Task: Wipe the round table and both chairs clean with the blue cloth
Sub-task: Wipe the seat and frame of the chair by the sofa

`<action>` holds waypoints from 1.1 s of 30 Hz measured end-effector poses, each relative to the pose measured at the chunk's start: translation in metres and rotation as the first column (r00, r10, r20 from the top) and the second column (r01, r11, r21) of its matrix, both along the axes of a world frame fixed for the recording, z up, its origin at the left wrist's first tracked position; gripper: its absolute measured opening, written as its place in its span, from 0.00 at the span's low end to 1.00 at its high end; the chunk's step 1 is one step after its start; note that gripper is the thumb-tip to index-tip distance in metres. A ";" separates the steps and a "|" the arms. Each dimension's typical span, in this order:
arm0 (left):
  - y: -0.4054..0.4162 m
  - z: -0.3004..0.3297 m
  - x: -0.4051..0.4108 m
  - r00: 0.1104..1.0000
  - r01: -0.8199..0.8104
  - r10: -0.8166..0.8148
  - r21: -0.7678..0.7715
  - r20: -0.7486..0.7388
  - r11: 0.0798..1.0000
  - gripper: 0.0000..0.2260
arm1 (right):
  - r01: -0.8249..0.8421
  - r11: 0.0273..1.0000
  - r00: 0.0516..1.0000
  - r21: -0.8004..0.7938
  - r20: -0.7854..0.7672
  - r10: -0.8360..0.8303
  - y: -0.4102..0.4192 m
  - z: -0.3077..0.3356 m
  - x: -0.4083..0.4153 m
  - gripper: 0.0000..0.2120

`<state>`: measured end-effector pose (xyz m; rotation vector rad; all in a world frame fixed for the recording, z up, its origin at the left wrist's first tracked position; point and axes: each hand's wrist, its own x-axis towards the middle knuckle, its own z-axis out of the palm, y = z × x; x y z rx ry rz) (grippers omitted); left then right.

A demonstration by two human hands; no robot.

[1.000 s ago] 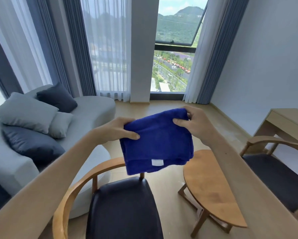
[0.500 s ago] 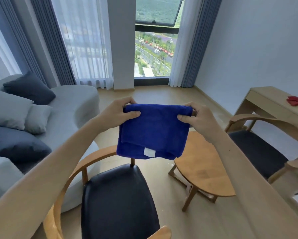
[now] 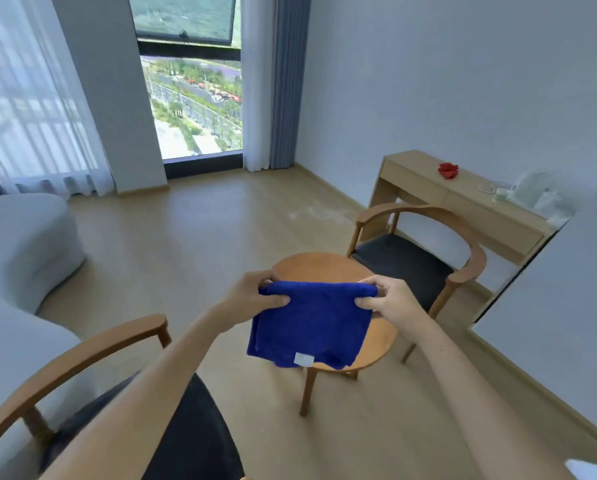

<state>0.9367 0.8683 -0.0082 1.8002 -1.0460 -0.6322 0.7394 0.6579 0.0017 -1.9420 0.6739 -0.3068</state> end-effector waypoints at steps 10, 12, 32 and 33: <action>-0.186 -0.066 -0.079 0.994 -0.010 0.025 0.138 -0.109 0.990 0.04 | -0.021 0.998 0.995 0.051 -0.097 0.026 -0.183 -0.060 -0.080 0.08; -0.214 -0.081 -0.100 0.990 -0.027 0.049 0.171 -0.129 0.985 0.03 | -0.051 0.997 0.988 0.049 -0.140 0.058 -0.216 -0.074 -0.094 0.08; -0.401 -0.211 -0.082 0.826 -0.564 0.527 0.269 0.200 0.781 0.07 | -0.352 0.869 0.923 -0.348 -0.286 0.259 -0.447 -0.198 0.008 0.07; -0.409 -0.214 -0.082 0.818 -0.575 0.531 0.283 0.222 0.767 0.07 | -0.369 0.863 0.914 -0.346 -0.301 0.270 -0.455 -0.202 0.010 0.07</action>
